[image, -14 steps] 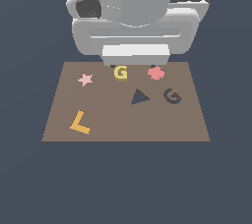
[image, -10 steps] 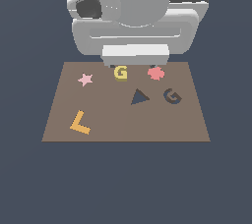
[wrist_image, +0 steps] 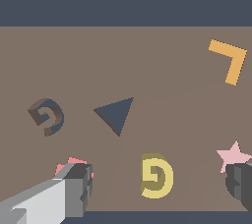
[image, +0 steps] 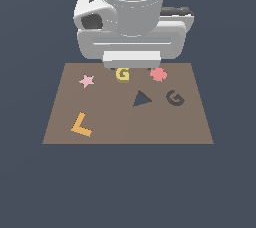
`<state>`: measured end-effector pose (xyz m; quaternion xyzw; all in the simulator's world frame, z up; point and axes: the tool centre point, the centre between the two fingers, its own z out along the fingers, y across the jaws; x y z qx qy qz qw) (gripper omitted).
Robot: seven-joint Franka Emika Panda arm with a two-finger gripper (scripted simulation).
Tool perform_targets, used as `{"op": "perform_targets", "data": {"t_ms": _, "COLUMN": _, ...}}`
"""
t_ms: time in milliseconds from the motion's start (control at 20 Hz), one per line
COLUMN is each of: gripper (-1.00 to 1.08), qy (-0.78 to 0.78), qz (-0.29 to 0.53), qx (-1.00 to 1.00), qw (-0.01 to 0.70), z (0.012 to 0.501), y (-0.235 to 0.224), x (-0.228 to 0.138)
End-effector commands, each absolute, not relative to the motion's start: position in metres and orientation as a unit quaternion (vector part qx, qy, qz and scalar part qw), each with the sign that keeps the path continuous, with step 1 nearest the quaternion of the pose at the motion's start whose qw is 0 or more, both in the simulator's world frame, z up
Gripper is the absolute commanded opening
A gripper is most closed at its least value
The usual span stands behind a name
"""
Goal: Insert a designated object into the corresponding slot on a board.
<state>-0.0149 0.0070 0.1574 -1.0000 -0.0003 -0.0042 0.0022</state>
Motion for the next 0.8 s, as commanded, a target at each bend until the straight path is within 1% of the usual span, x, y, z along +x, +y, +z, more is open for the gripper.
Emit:
{"op": "perform_targets", "data": {"t_ms": 0, "gripper": 1.00, "qy": 0.003, "qz": -0.003, "qx": -1.000, "qw": 0.002, "z": 0.144, "y": 0.003, "x": -0.025}}
{"op": "perform_targets", "data": {"t_ms": 400, "gripper": 1.00, "qy": 0.014, "qz": -0.001, "qx": -1.000, "qw": 0.001, "z": 0.090, "y": -0.010, "x": -0.062}}
{"op": "perform_targets", "data": {"t_ms": 750, "gripper": 1.00, "qy": 0.020, "qz": 0.000, "qx": -1.000, "qw": 0.000, "z": 0.059, "y": -0.017, "x": -0.081}}
